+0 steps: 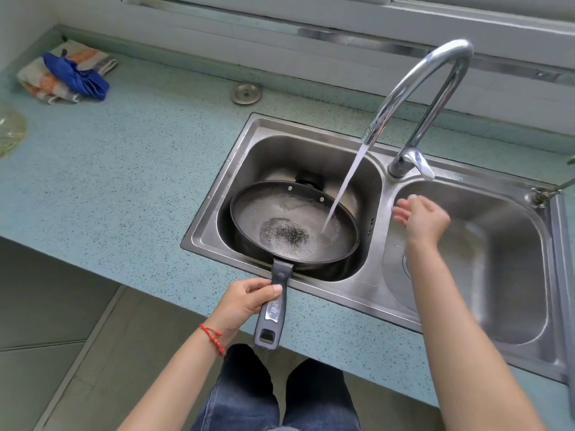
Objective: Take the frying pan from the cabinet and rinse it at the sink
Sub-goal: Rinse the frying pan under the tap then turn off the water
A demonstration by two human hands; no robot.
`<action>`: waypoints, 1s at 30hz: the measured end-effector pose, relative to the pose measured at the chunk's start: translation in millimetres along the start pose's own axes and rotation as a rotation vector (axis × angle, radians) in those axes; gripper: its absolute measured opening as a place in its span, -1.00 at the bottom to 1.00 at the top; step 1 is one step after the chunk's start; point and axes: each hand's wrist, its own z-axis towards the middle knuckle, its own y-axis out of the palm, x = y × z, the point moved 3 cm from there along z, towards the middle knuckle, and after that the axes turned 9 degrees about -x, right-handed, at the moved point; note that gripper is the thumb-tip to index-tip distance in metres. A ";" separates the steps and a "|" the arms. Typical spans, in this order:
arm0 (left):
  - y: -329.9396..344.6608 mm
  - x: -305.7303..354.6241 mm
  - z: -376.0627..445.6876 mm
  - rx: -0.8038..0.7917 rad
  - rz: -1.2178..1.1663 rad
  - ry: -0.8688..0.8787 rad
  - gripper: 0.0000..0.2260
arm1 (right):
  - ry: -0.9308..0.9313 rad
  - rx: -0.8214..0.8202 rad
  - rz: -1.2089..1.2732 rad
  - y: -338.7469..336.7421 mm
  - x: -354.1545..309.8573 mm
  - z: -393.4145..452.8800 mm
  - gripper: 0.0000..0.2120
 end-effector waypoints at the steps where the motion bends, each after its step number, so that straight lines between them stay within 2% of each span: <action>1: -0.4 -0.2 1.3 -0.017 0.003 0.000 -0.64 | 0.007 -0.046 -0.050 3.4 8.0 -18.1 -0.77; 7: -3.7 0.3 11.2 -0.140 0.038 -0.008 -0.85 | 0.049 -0.321 -0.335 34.1 47.6 -141.2 -0.87; 12: -5.8 -1.1 20.6 -0.180 0.062 -0.041 -0.84 | 0.179 -0.461 -0.553 55.8 66.1 -201.4 -0.72; 15: -3.4 -2.9 27.5 -0.221 0.028 -0.069 -0.64 | 0.248 -0.506 -0.655 64.3 68.1 -214.8 -0.68; 17: -1.7 -3.9 30.4 -0.230 -0.002 -0.078 -0.61 | 0.295 -0.509 -0.628 70.1 68.5 -218.0 -0.70; 19: -1.6 -5.0 31.4 -0.217 -0.045 -0.061 -0.73 | 0.342 -0.519 -0.543 75.4 67.3 -219.3 -0.67; 21: -2.8 -6.9 32.0 -0.192 -0.068 -0.053 -0.80 | 0.364 -0.538 -0.466 79.7 66.1 -220.1 -0.81; 27: 0.3 -12.0 29.5 -0.149 -0.107 -0.028 -0.70 | 0.324 -0.485 -0.407 77.7 64.4 -224.9 -0.83; 30: 3.3 -9.6 24.0 -0.139 -0.125 -0.004 -0.76 | 0.294 -0.474 -0.411 73.4 63.7 -227.8 -0.86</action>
